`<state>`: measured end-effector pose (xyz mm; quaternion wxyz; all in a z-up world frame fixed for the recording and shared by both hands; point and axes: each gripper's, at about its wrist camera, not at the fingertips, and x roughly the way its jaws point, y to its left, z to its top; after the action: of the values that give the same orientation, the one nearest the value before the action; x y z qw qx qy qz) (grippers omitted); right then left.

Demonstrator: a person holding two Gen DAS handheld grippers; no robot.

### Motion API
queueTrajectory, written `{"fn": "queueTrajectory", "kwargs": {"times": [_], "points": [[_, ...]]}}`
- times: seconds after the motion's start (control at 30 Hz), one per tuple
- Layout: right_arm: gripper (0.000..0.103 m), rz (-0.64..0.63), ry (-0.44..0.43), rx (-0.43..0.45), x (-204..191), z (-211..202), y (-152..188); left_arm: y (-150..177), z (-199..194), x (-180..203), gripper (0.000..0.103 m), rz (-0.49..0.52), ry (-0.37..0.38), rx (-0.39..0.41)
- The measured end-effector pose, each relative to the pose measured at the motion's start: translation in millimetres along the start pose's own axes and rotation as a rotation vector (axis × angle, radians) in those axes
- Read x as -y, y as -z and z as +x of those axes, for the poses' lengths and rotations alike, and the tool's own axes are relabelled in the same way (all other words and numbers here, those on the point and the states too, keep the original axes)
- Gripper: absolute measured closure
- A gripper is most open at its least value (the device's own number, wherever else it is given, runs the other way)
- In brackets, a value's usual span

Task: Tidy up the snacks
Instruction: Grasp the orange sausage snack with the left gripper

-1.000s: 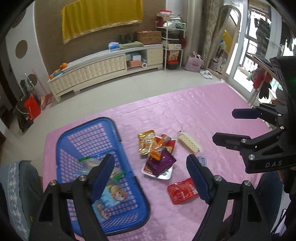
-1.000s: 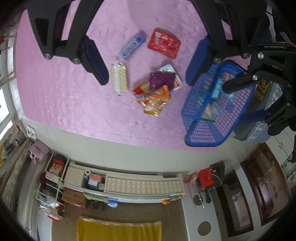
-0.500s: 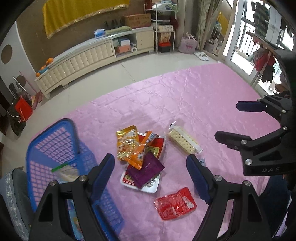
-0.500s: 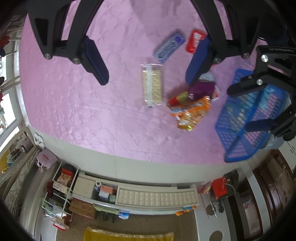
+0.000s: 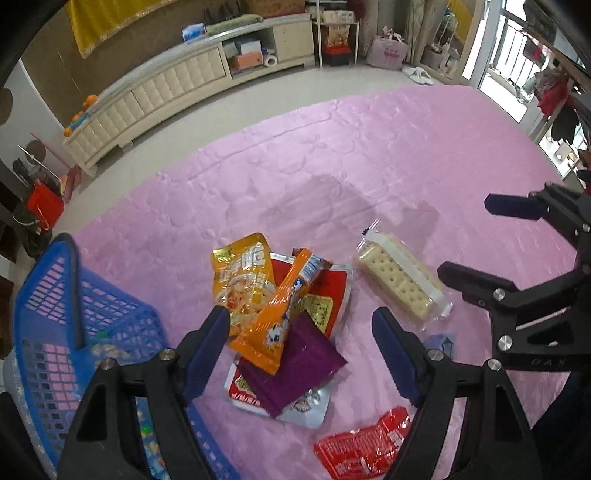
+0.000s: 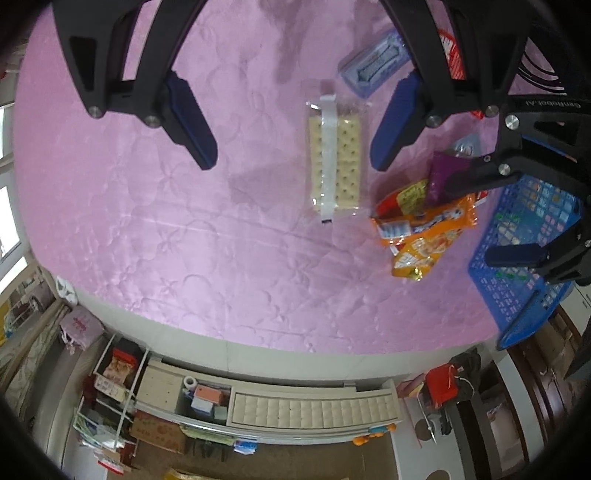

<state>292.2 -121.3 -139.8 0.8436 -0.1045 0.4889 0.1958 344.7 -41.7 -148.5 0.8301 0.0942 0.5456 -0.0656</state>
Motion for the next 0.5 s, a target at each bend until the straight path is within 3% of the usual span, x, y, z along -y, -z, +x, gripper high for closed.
{"fn": "queueTrajectory", "kwargs": {"times": [0.33,0.4,0.43,0.5], "points": [[0.015,0.017,-0.036,-0.012,9,11,4,-12,46,3,0.059,0.026,-0.040,-0.128],[0.015,0.027,-0.036,-0.011,12,11,5,-12,54,2,0.068,0.022,-0.040,-0.153],[0.015,0.029,-0.037,-0.013,13,10,7,-11,56,1,0.078,0.019,-0.037,-0.163],[0.015,0.033,-0.045,-0.019,14,11,6,-11,58,-1,0.083,0.000,-0.019,-0.171]]}}
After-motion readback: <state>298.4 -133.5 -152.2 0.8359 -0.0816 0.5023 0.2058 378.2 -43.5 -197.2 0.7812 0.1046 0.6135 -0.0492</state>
